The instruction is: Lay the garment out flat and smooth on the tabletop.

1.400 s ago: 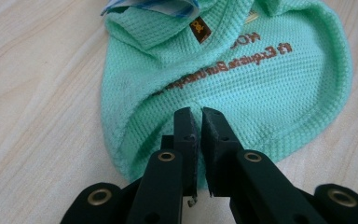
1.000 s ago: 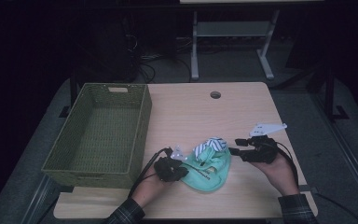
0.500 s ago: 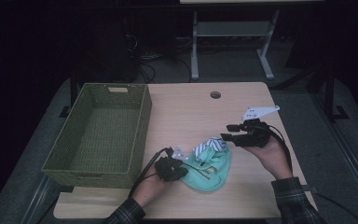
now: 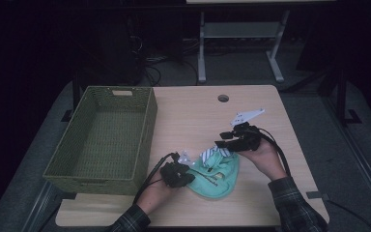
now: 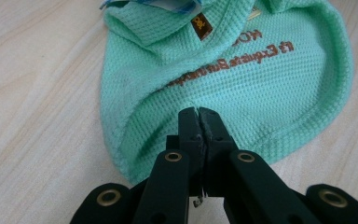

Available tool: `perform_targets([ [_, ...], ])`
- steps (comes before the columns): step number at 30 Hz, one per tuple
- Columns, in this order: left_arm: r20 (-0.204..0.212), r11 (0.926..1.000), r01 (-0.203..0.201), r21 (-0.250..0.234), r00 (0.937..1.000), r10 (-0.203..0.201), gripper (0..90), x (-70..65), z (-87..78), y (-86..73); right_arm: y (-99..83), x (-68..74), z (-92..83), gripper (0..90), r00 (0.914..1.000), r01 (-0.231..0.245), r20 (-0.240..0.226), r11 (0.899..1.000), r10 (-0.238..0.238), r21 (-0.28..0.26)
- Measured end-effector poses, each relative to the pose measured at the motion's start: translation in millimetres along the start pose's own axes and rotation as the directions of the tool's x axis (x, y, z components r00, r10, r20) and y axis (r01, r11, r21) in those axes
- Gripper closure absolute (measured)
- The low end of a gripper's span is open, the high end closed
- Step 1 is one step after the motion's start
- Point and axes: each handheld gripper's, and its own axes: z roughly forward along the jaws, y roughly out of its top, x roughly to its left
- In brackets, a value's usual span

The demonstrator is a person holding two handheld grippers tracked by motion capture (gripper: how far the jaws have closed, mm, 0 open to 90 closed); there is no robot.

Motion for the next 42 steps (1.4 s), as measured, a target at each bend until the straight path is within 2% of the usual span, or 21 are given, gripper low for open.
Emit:
perform_targets([
  [5, 0.002, 1.0, 0.0, 0.005, 1.0, 0.0, 88.0, 0.2, -0.2, 0.0, -1.7, -2.5, 10.8, 58.0, 0.9999, 0.014, 0.009, 0.999, -0.014, 0.035],
  [10, 0.002, 1.0, 0.003, 0.004, 1.0, -0.003, 87.9, 0.1, 0.0, -0.1, -3.9, -0.4, 24.3, 57.4, 0.9991, 0.035, 0.019, 0.995, -0.037, 0.094],
  [15, -0.001, 1.0, -0.003, 0.005, 1.0, 0.003, 87.9, 0.2, -0.2, 0.1, -6.9, -0.6, 32.5, 56.8, 0.9998, 0.011, 0.016, 0.993, -0.014, 0.121],
  [17, -0.001, 1.0, 0.007, -0.004, 1.0, -0.007, 87.9, -0.4, 0.1, -0.1, -8.3, -0.7, 35.6, 57.2, 0.9997, 0.008, 0.021, 0.99, -0.011, 0.138],
  [21, 0.003, 1.0, 0.004, 0.007, 1.0, -0.004, 87.9, 0.0, -0.5, -0.1, -12.2, -1.9, 38.4, 65.3, 0.9997, 0.002, 0.026, 0.989, -0.006, 0.149],
  [27, 0.002, 0.9999, 0.002, 0.01, 1.0, -0.002, 87.8, 0.2, -0.7, -0.1, -16.8, -1.3, 39.2, 80.6, 0.9997, -0.002, 0.023, 0.988, -0.001, 0.155],
  [34, 0.001, 1.0, 0.002, 0.008, 1.0, -0.002, 87.8, 0.4, -0.6, -0.2, -14.7, -2.3, 34.3, 83.5, 0.9993, -0.004, 0.038, 0.991, -0.001, 0.134],
  [42, -0.001, 1.0, 0.001, 0.003, 1.0, -0.001, 87.9, 0.7, -0.2, -0.1, -9.5, -10.1, 16.8, 84.0, 0.9969, -0.028, 0.075, 0.998, 0.023, 0.063],
])
